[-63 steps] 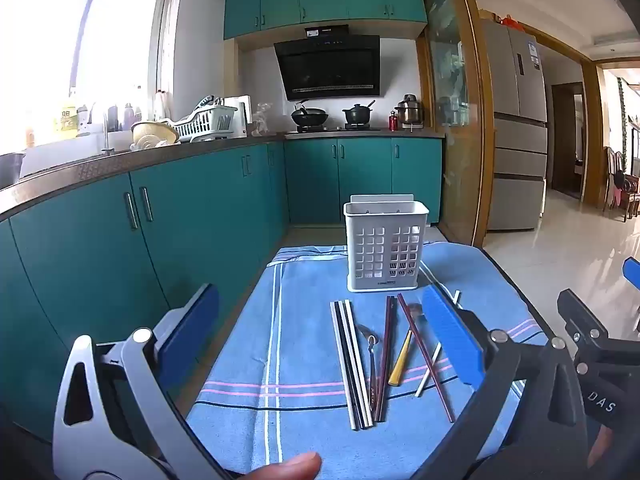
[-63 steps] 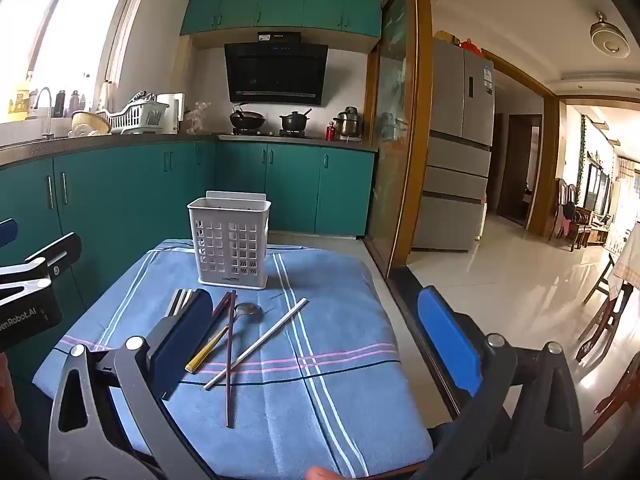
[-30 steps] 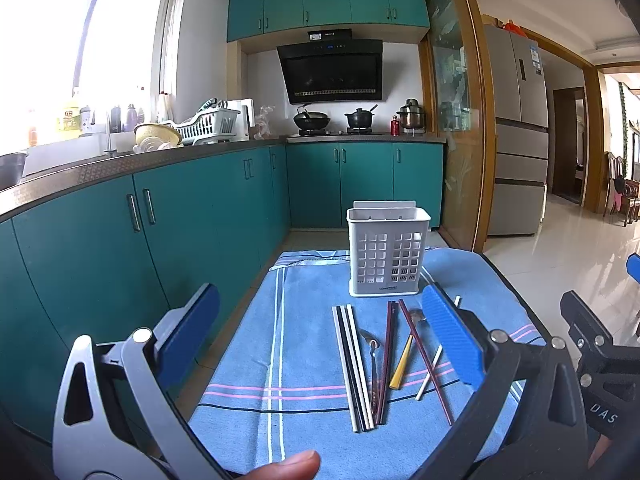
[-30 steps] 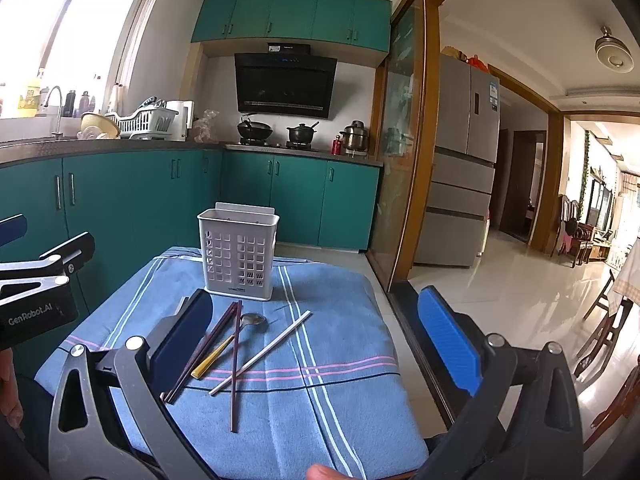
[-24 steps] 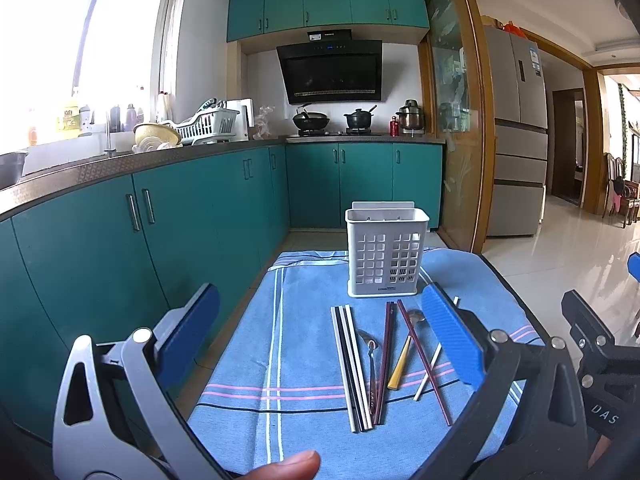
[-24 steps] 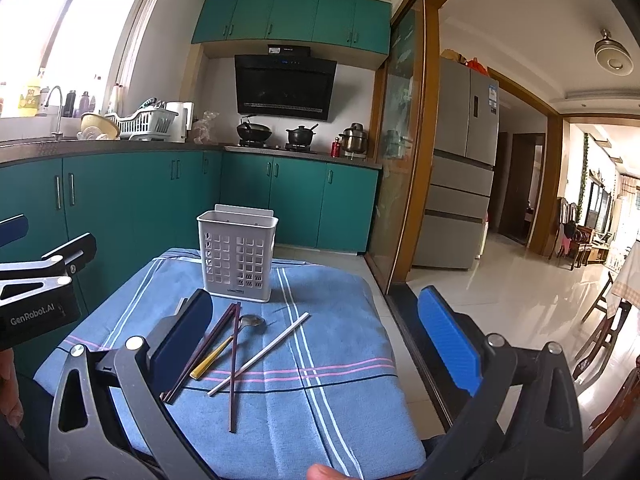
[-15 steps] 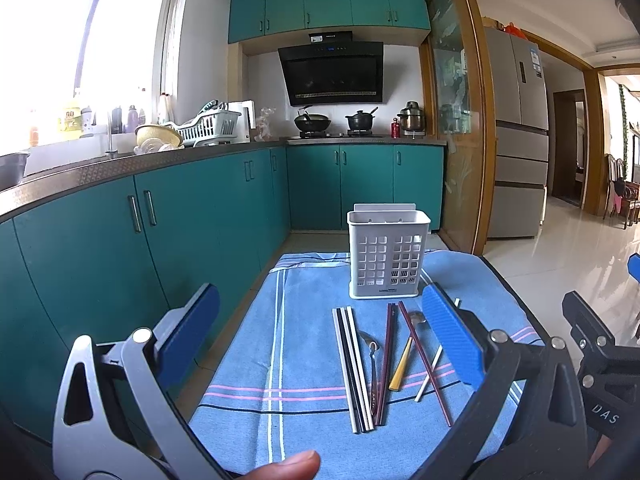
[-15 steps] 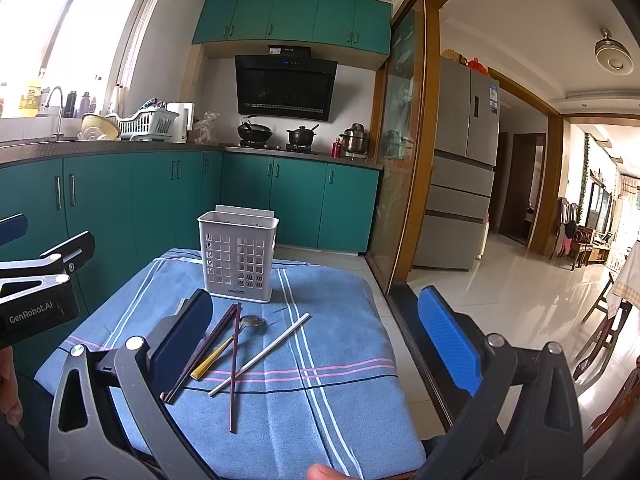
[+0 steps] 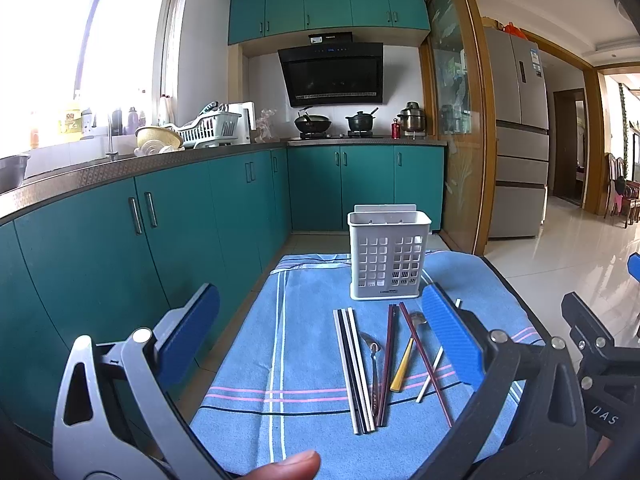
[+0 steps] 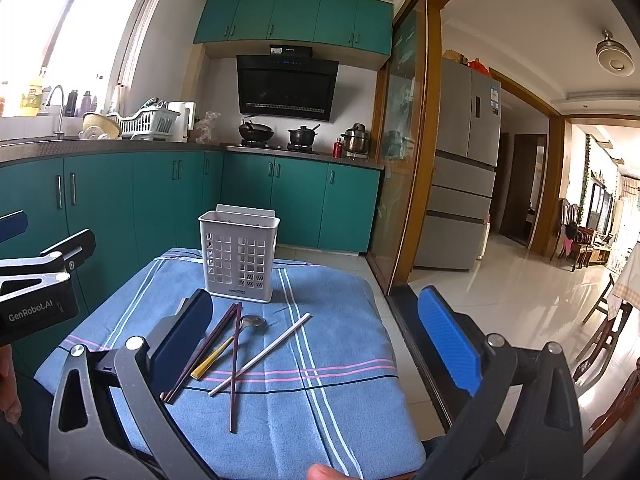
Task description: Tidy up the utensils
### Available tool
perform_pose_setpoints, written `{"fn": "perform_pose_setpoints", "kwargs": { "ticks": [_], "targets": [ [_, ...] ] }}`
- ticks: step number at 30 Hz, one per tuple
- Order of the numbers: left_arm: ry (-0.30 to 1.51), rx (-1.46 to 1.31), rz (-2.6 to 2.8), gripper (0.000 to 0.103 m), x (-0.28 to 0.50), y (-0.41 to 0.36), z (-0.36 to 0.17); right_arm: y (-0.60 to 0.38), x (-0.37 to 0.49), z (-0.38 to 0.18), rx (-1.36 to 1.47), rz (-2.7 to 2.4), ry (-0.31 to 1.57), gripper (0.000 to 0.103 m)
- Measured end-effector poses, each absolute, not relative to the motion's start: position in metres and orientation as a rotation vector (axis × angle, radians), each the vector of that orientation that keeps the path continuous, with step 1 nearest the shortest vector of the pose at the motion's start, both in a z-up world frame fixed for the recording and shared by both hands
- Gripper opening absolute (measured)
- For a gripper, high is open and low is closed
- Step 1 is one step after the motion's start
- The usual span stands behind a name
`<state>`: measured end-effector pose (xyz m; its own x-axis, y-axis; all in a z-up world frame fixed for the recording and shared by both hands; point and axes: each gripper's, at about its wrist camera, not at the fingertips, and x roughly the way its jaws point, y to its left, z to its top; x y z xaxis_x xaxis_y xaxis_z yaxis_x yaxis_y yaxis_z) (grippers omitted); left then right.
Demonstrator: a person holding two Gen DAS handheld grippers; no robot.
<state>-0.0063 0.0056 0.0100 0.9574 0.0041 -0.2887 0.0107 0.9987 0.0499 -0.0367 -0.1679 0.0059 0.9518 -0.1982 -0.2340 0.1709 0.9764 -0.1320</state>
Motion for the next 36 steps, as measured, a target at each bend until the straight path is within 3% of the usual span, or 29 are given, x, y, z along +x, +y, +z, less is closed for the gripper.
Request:
{"fn": "perform_pose_setpoints", "kwargs": {
  "ticks": [36],
  "targets": [
    [0.306,0.063,0.003,0.1,-0.0001,0.0112,0.0109,-0.1639,-0.0281,-0.0001,-0.117,-0.178,0.259,0.1]
  ]
}}
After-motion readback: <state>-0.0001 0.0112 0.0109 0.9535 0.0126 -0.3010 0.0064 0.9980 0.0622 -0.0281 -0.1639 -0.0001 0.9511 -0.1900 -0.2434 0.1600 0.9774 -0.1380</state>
